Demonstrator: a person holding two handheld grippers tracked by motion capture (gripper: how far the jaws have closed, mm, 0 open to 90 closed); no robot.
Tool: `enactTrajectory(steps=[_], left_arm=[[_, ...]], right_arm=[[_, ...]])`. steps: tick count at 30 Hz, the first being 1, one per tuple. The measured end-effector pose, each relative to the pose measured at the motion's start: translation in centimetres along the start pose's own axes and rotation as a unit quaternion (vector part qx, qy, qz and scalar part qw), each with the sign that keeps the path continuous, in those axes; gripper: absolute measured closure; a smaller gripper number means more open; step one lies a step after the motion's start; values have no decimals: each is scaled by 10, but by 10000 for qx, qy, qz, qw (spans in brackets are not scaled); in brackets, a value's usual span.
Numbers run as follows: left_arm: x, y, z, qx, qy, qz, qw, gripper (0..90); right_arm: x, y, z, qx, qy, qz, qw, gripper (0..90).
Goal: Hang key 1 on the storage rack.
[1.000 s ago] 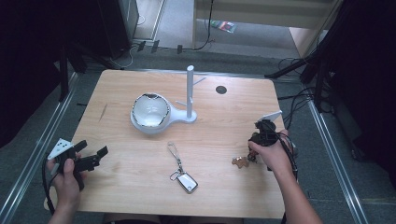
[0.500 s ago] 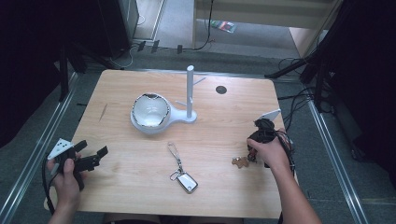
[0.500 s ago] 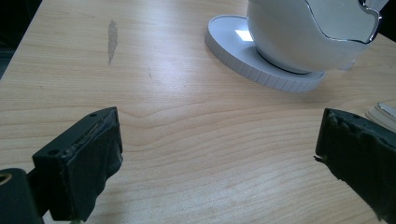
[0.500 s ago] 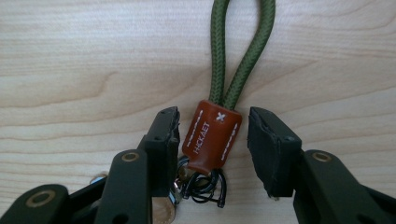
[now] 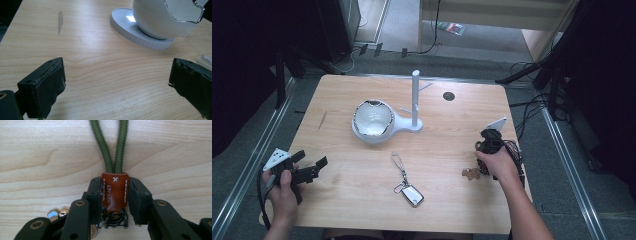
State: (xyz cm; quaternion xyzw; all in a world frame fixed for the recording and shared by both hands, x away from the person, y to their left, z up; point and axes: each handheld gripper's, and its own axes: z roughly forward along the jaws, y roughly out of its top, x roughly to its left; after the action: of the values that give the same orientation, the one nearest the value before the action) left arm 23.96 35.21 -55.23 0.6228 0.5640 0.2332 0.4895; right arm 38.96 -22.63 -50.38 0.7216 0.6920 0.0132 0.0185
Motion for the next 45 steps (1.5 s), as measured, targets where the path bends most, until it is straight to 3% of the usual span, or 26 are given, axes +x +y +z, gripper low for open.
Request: enactTrajectory(steps=[4, 14, 23, 27, 42, 45], left_arm=[[0, 0, 0, 6, 2, 0, 10000, 11], [0, 0, 0, 9, 5, -10, 10000, 11], [0, 0, 1, 32, 0, 0, 10000, 11], [0, 0, 1, 31, 1, -5, 10000, 11], [0, 0, 1, 32, -1, 2, 10000, 11], [0, 0, 1, 34, -1, 1, 10000, 11]], right_arm=[[3, 0, 0, 2, -62, -153, 9999, 676], [-2, -4, -1, -112, 152, -313, 9993, 689], [-5, -9, -18, -707, 401, -378, 9960, 691], [-3, -12, -25, -842, 449, -437, 9945, 691], [4, -19, -47, -1434, 758, -694, 9843, 690], [8, -20, -54, -1682, 792, -857, 9788, 691]])
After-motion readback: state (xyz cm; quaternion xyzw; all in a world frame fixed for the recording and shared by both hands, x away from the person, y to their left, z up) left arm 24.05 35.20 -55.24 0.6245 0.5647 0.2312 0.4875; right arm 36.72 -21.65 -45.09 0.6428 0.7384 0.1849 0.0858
